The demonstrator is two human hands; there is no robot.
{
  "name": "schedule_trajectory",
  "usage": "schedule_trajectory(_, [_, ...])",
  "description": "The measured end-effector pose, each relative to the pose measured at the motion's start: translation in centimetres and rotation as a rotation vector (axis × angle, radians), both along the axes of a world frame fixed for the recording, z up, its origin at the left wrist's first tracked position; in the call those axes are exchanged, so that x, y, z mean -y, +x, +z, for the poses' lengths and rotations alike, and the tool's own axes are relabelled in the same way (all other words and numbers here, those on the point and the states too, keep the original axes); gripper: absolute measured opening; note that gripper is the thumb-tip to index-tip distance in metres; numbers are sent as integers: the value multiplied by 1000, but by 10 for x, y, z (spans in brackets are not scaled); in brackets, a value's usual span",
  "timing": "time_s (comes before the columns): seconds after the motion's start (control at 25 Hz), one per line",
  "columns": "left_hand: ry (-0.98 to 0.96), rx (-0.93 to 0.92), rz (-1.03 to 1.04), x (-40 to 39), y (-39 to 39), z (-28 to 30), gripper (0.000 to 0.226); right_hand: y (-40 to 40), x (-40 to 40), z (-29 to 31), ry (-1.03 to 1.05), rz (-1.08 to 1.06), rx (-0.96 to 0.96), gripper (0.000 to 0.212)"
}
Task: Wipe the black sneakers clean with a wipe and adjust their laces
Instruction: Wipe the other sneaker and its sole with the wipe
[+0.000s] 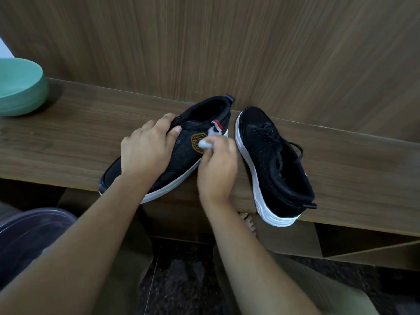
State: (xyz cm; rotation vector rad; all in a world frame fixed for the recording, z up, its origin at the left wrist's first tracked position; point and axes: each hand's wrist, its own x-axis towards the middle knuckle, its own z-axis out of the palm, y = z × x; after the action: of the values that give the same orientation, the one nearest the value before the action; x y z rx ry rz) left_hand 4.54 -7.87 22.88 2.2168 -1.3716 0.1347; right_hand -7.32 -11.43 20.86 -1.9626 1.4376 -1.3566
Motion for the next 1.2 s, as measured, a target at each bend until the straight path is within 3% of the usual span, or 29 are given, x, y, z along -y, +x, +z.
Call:
schedule_trajectory(0.12, [-4,6,-1,-1,0,-1,42,-6,-16,-7,86,42,4,20])
schedule_trajectory(0.28, [-6,-13,-5,-1,-1,1,42,-8,27,7,340,-98,32,21])
schedule_trajectory(0.56, [-20,-25,-5,-1,-1,1,41,-7,61,34,539,-145,60,15])
schedule_trajectory(0.8, [-8,-17,6,-1,-1,0,43,-6,13,29,560,-73,89,18])
schedule_trajectory(1.0, [-5,-21,7,-1,0,0,43,-6,-30,24,547,46,-22,20])
schedule_trajectory(1.08, [-2,-17,4,-1,0,0,43,-6,-33,25,489,63,-57,22])
schedule_trajectory(1.2, [5,-35,4,-1,1,1,43,-2,-32,27,230,140,-173,32])
